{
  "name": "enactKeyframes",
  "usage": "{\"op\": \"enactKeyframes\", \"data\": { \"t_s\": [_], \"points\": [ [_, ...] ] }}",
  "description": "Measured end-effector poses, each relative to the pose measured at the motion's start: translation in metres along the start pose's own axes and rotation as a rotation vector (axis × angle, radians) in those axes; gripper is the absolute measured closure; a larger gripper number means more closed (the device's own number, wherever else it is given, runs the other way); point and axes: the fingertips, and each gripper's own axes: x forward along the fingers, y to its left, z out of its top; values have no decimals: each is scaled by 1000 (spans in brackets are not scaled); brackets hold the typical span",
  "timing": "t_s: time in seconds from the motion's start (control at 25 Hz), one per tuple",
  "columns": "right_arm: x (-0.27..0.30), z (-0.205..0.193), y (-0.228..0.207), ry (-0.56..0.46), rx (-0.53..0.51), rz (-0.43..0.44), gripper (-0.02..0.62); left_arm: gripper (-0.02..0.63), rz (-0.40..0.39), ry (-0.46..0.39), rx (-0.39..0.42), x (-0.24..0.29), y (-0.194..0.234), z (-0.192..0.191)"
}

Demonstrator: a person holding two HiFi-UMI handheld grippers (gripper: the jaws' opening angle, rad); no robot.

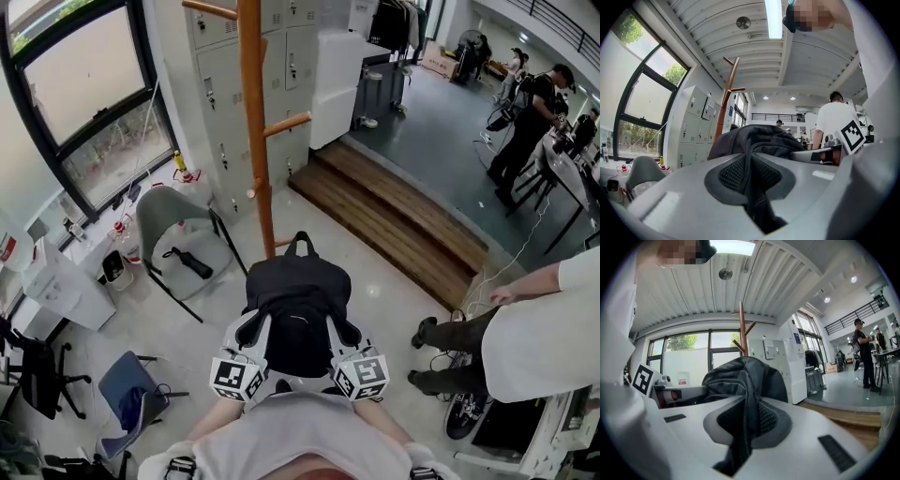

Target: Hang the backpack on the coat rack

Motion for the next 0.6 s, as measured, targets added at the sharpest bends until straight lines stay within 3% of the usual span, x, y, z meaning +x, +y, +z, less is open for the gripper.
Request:
{"op": "enactKeyframes", "data": {
  "t_s": [0.32,0.6],
  "points": [
    [33,6,-7,17,-19,83,563,555,88,-3,-12,12,18,3],
    [38,23,-26,-7,-42,162,563,555,158,-37,8,25,7,17]
  ]
}}
